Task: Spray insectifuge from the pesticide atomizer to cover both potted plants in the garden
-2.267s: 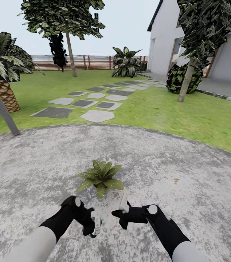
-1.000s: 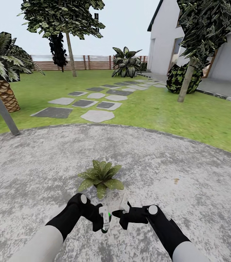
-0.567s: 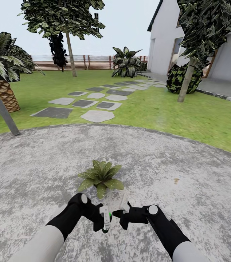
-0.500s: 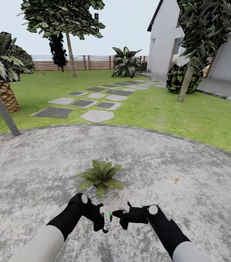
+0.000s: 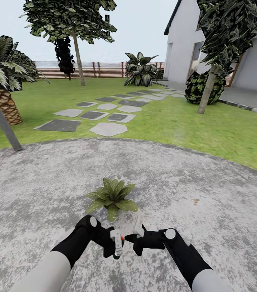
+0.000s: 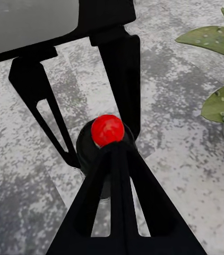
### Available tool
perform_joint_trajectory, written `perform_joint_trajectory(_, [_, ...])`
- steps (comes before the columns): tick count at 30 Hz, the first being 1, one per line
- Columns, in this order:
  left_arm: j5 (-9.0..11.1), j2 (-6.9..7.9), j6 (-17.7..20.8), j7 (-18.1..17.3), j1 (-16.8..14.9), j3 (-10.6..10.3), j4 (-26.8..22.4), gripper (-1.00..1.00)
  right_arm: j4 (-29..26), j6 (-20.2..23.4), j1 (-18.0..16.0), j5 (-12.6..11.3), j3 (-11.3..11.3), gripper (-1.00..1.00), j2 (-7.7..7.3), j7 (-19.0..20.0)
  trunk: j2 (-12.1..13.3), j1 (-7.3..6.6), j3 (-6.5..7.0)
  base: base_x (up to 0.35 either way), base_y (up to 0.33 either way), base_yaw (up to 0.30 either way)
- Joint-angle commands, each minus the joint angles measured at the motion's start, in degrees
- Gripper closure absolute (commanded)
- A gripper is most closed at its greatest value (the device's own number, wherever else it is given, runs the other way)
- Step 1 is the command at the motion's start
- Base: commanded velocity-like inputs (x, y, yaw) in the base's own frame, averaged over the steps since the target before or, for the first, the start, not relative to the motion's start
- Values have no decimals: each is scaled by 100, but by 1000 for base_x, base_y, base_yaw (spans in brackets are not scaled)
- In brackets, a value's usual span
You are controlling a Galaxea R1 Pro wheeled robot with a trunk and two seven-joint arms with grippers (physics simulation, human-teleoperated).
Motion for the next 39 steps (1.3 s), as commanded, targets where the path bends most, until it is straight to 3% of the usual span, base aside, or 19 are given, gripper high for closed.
perform_joint_trajectory(1, [-9,24,61,-26,0,-13,3,100,-5,-40,-2,59,-7,100,2,9,-2,-1,-5,0,0,0])
perform_joint_trajectory(3, [-33,100,67,-22,10,-20,21,100,-5,-40,-2,59,-7,100,2,9,-2,-1,-5,0,0,0])
perform_joint_trajectory(6, [-59,335,69,-24,17,-28,31,100,-5,-40,-2,59,-7,100,2,9,-2,-1,-5,0,0,0])
perform_joint_trajectory(13, [-59,1220,-17,-70,183,-41,66,100,-3,-40,-2,69,8,100,-52,4,-2,-1,-5,0,0,0])
perform_joint_trajectory(14, [-58,1315,-26,-74,214,-41,67,100,3,-43,-2,69,9,-100,-60,6,-2,-1,-5,0,0,0])
perform_joint_trajectory(18, [-52,1516,-7,-51,248,-47,143,100,23,-49,-2,72,4,-100,-110,-2,-2,-1,-5,0,0,0])
perform_joint_trajectory(21, [-60,1592,22,63,254,-32,399,100,235,-62,-2,69,-5,-100,-250,-19,-2,-1,-5,0,0,0])
perform_joint_trajectory(24, [-5,1605,29,657,252,23,725,100,665,-67,-2,68,-6,-100,-316,-255,-2,-1,-5,0,0,0])
perform_joint_trajectory(27, [206,1554,3,1451,255,339,1016,100,1170,-82,4,64,-7,-100,-397,-1024,-2,-1,-5,0,0,0])
perform_joint_trajectory(30, [661,1539,-11,1848,275,700,1188,100,1720,-107,6,43,-7,-100,-442,-1882,-2,-1,-5,0,0,0])
perform_joint_trajectory(33, [1378,1563,-27,2356,462,1227,1225,100,2219,-136,7,18,-25,-100,-449,-2702,-2,-1,-5,0,0,0])
perform_joint_trajectory(34, [1660,1567,-47,2724,605,1468,1203,100,2400,-142,8,-3,-32,-100,-448,-3109,-2,-1,-5,0,0,0])
perform_joint_trajectory(35, [1818,1569,-75,3018,694,1619,1193,100,2518,-146,11,-34,-38,-100,-443,-3425,-2,-1,-5,0,0,0])
perform_joint_trajectory(36, [1960,1566,-137,3338,775,1771,1202,100,2639,-159,13,-100,-52,-100,-438,-3799,-2,-1,-5,0,0,0])
perform_joint_trajectory(38, [2279,1541,-514,4191,973,2142,1230,100,2978,-387,20,-467,-75,-100,-427,-4851,-2,-1,-5,0,0,0])
perform_joint_trajectory(39, [2465,1523,-859,4689,1115,2312,1250,100,3205,-725,26,-759,-80,-100,-424,-5395,-2,-1,-5,0,0,0])
